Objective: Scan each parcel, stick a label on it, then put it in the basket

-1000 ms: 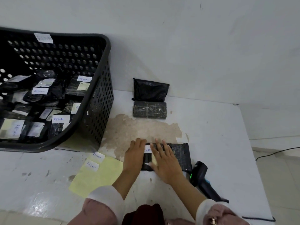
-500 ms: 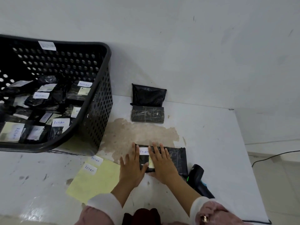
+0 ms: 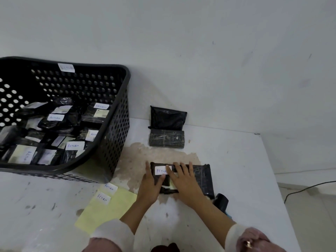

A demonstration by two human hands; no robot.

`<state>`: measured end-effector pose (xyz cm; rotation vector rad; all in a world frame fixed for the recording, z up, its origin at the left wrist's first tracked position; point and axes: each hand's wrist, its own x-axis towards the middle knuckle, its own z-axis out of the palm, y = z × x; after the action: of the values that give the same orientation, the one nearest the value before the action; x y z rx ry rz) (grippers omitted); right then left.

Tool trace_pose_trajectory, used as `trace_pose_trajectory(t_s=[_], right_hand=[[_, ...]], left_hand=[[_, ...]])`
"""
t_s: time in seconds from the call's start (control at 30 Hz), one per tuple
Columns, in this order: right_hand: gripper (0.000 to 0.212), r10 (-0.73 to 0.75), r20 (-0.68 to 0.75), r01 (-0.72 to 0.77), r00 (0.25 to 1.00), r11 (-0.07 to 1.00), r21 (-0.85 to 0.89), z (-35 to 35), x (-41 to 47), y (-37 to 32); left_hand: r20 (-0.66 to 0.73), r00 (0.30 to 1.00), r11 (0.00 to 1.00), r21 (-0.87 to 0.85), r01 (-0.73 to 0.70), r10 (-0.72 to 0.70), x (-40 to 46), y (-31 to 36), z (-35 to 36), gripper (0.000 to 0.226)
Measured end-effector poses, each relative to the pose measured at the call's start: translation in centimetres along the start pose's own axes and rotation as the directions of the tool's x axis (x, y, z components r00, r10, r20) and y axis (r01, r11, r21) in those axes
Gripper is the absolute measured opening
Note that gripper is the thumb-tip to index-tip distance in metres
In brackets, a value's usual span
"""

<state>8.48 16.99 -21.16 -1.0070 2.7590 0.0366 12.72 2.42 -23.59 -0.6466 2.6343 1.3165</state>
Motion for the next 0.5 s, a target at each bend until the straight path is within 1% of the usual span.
trace_pose_trajectory(t_s=[0.07, 0.1, 0.13, 0.2, 0.23, 0.3, 0.37, 0.4, 0.43, 0.5], right_hand=[[0.078, -0.032, -0.067, 0.032, 0.997, 0.999, -0.004, -1.1, -0.1, 0.4], [0.081, -0.046, -0.09, 0.045, 0.995, 0.999, -0.007, -1.7, -0.2, 0.5], [0.085, -0.054, -0.11, 0.054, 0.992, 0.999, -0.004, -2.2, -0.3, 0.7], [0.097, -0.057, -0.145, 0.064, 0.988, 0.997, 0.044, -3.2, -0.9, 1.2], [0.101, -0.057, -0.164, 0.073, 0.985, 0.993, 0.092, -3.7, -1.3, 1.5], [0.107, -0.028, -0.184, 0.075, 0.982, 0.964, 0.255, -5.0, -2.2, 2.3], [0.102, 0.049, -0.219, 0.047, 0.975, 0.91, 0.413, -6.2, -2.7, 3.0], [0.097, 0.095, -0.243, 0.02, 0.965, 0.901, 0.434, -6.8, -2.9, 3.1], [0.092, 0.143, -0.26, -0.023, 0.955, 0.909, 0.416, -7.3, -2.9, 3.2], [0.081, 0.241, -0.314, -0.139, 0.918, 0.938, 0.316, -8.0, -3.0, 3.2]], left_hand=[[-0.087, 0.995, 0.992, -0.119, 0.042, -0.053, 0.6, 1.1, -0.7, 0.092], [-0.117, 0.99, 0.987, -0.149, 0.064, -0.082, 1.0, 1.6, -1.1, 0.088], [-0.137, 0.986, 0.983, -0.167, 0.077, -0.1, 1.3, 2.1, -1.6, 0.079], [-0.135, 0.987, 0.979, -0.197, 0.054, -0.082, 1.6, 3.0, -2.2, 0.054], [-0.131, 0.99, 0.976, -0.218, 0.029, -0.058, 1.6, 3.5, -2.5, 0.045], [-0.138, 0.99, 0.971, -0.237, -0.019, -0.015, 0.9, 4.3, -3.0, 0.038], [-0.151, 0.988, 0.973, -0.217, -0.075, 0.043, -0.1, 5.1, -3.2, 0.036], [-0.15, 0.986, 0.972, -0.21, -0.108, 0.077, -0.7, 5.7, -3.2, 0.034], [-0.147, 0.983, 0.967, -0.211, -0.141, 0.111, -1.3, 6.2, -3.2, 0.033], [-0.15, 0.975, 0.954, -0.227, -0.195, 0.164, -2.3, 7.3, -3.1, 0.031]])
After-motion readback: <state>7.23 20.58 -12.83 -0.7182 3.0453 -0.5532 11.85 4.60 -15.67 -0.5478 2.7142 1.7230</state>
